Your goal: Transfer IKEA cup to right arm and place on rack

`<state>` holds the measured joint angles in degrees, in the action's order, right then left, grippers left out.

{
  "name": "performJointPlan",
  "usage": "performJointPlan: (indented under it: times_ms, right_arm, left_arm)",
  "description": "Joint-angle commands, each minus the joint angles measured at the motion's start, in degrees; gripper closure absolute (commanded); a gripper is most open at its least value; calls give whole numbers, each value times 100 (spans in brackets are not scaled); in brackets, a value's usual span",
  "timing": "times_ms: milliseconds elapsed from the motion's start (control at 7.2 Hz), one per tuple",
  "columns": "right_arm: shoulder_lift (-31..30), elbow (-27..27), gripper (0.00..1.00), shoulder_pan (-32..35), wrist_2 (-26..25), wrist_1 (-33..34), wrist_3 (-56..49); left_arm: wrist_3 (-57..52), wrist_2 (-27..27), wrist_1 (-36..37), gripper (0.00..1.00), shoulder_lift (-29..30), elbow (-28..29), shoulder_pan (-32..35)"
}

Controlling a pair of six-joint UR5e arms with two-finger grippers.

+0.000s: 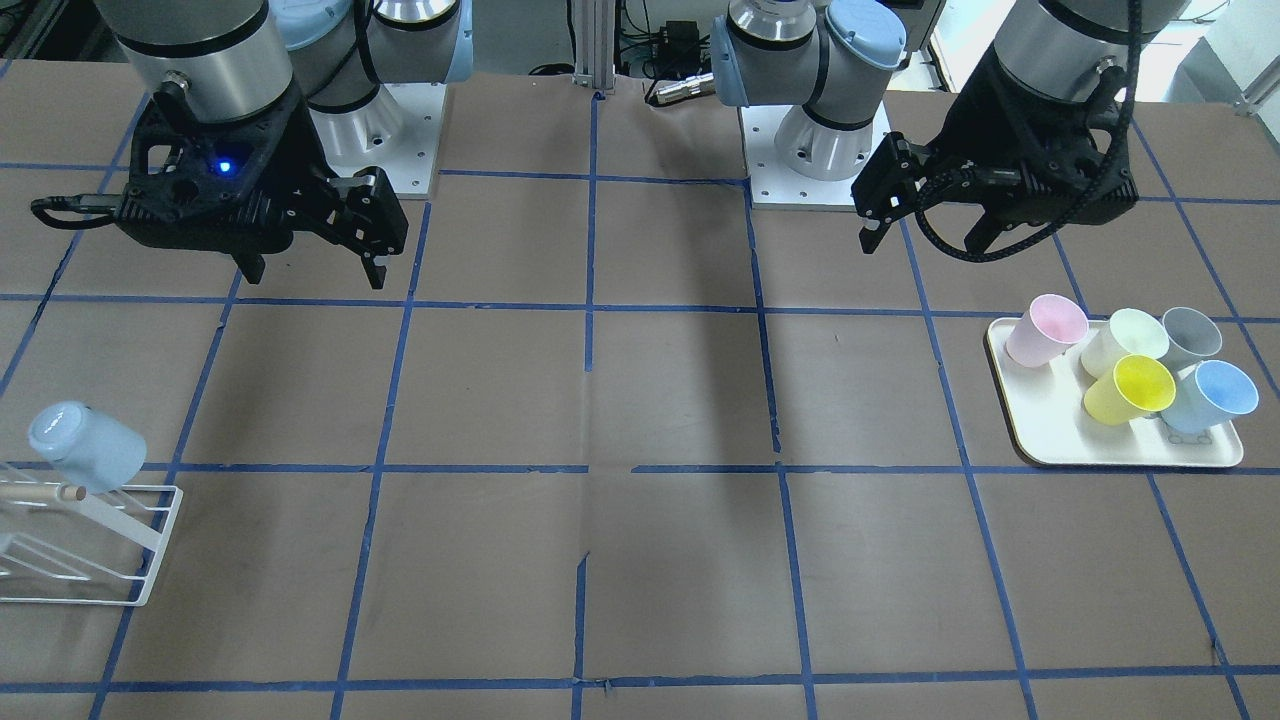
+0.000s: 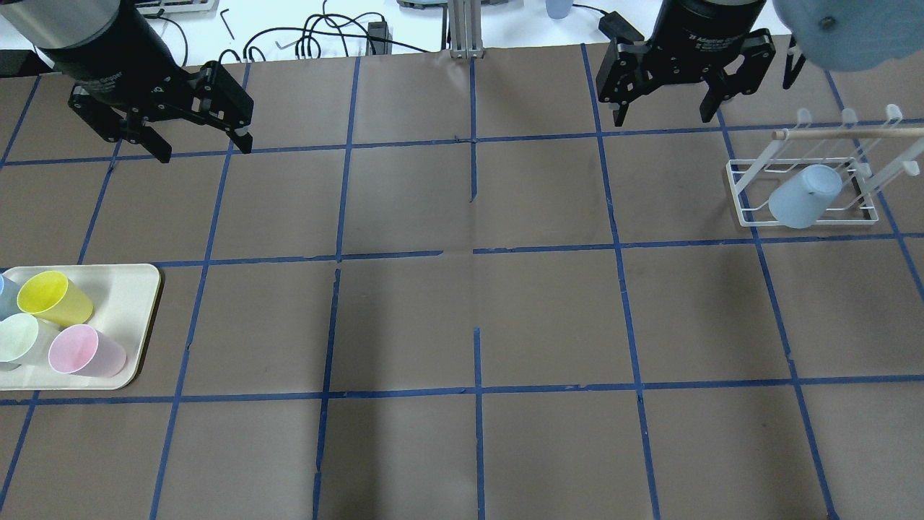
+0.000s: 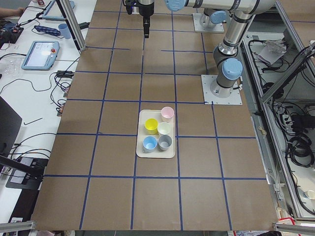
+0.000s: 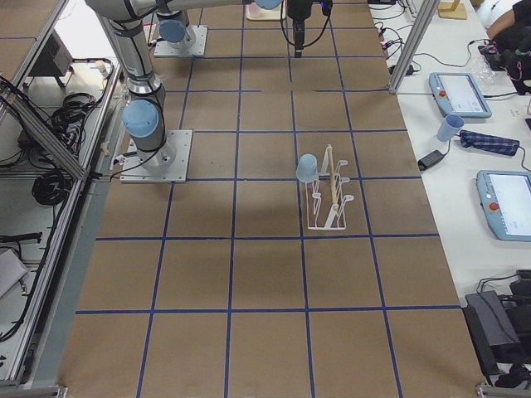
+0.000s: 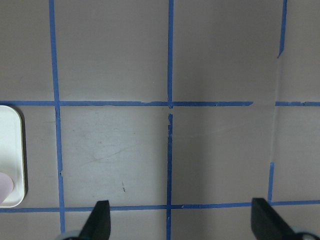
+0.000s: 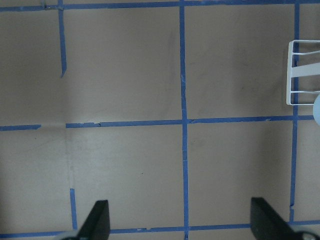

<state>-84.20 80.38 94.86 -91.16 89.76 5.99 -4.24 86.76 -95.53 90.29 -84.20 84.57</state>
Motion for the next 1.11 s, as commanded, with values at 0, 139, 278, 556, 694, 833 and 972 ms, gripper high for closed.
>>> performJointPlan:
  times_ms: [0,139,278,556,694,833,972]
  right_arm:
    - [9,21,0,7,19,278,43]
    - [-18,73,0,6,19,279,278]
    - [-35,74,0,6,19,279,428]
    - [-18,65,0,6,28,270,491]
    - [-35,56,0,6,28,270,517]
    - [-27,56,0,6,28,262,509]
    - [-18,30,0,6,11,270,509]
  left_arm:
    - [-7,305,-10,0,15,9,77]
    - [-68,349,-10,0,15,-43,234]
    - [-86,341,68,0,32,-35,323]
    - [-95,288,60,0,59,18,341]
    - [-130,323,60,0,50,35,332]
    - [-147,332,43,0,32,36,324]
    - [-165,289,43,0,41,36,315]
